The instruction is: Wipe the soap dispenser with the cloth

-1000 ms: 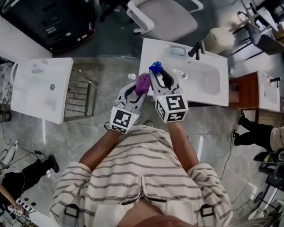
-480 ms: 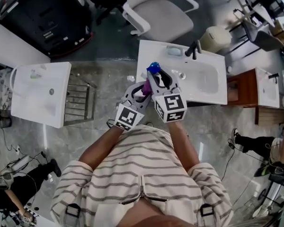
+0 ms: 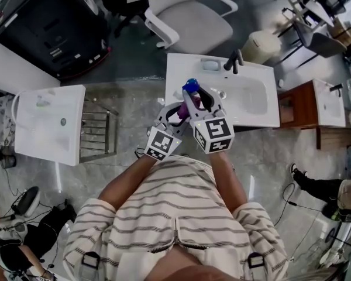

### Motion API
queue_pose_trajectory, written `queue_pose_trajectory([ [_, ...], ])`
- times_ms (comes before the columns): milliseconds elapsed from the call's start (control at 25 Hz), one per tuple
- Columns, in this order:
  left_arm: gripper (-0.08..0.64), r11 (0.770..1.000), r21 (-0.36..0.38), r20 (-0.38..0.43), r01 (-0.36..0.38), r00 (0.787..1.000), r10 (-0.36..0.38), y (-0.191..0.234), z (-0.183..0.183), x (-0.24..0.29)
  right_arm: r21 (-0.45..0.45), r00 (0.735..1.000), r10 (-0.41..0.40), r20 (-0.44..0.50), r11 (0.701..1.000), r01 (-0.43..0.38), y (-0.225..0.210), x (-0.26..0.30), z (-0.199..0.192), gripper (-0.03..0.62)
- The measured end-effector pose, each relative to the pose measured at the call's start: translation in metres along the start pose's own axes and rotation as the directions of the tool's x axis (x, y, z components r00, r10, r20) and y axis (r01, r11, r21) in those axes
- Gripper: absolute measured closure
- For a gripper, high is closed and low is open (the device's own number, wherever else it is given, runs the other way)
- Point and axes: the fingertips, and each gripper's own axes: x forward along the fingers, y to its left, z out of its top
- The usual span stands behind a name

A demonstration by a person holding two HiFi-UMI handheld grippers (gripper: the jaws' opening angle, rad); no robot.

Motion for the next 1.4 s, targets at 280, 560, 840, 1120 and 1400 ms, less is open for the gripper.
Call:
queue_pose_trajectory([
  [280,0.442,1.0,0.003,-0.032,0.01,0.999,-0.01,-0.006,-0.011,0.013,0.017,1.0,-0.018,0.011,1.0,0.018,-0.01,-0.009,0.004,0.46],
  [560,0.442,1.0,-0.018,-0.061,0.001,0.998,-0.002,-0.001,-0.022,0.011,0.034,1.0,-0.027,0.008,0.999,0.026,-0.018,-0.011,0.003,0.46],
  [840,0.442,0.998,-0.046,-0.062,-0.034,0.998,0.031,0.009,-0.025,0.003,0.039,1.0,-0.022,0.006,0.999,0.022,-0.02,-0.007,0.001,0.46],
  [1120,0.442,0.996,-0.058,-0.058,-0.064,0.996,0.061,0.02,-0.023,-0.007,0.05,1.0,-0.026,0.005,0.998,0.025,-0.025,-0.009,0.0,0.46],
  [1400,0.442,0.995,-0.063,-0.021,-0.082,0.997,0.081,0.032,-0.007,-0.016,0.054,0.999,-0.034,0.006,0.998,0.034,-0.029,-0.009,-0.001,0.46],
])
